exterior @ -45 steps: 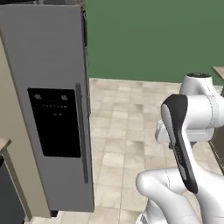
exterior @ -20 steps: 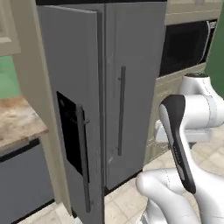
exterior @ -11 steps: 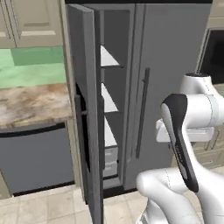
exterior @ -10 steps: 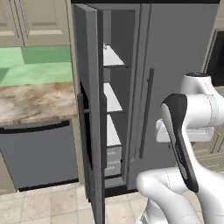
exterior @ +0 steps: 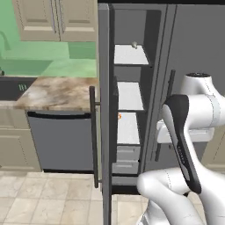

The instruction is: Store the hot dog in the freezer for long-term storage. Close the freezer door after placing the cooked food.

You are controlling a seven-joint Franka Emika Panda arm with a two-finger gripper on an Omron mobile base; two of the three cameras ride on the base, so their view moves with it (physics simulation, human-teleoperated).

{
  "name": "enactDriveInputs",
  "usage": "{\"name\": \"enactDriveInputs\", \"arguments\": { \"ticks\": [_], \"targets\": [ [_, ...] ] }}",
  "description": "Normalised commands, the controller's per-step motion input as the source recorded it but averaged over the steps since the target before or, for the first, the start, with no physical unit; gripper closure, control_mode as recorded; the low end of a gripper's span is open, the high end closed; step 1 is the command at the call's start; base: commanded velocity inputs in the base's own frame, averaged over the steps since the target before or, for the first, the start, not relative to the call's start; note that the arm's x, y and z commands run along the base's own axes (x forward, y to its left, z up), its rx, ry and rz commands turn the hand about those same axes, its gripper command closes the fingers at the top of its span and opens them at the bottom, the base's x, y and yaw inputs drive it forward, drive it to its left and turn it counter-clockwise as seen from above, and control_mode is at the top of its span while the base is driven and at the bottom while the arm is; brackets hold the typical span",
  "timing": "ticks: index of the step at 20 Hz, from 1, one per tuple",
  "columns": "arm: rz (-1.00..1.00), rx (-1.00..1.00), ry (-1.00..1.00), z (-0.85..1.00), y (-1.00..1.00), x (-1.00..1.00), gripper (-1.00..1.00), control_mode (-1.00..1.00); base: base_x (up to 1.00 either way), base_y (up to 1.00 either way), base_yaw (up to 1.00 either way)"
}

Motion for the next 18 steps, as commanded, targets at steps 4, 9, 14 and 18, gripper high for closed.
{"name": "enactDriveInputs", "arguments": {
  "ticks": [4,9,14,18],
  "targets": [
    [0.0,0.0,0.0,0.0,0.0,0.0,1.0,1.0,0.1,-0.52,0.23],
    [0.0,0.0,0.0,0.0,0.0,0.0,1.0,1.0,0.37,-0.18,0.08],
    [0.0,0.0,0.0,0.0,0.0,0.0,1.0,1.0,0.47,0.04,0.0],
    [0.0,0.0,0.0,0.0,0.0,0.0,1.0,1.0,0.46,0.0,0.01]
  ]
}}
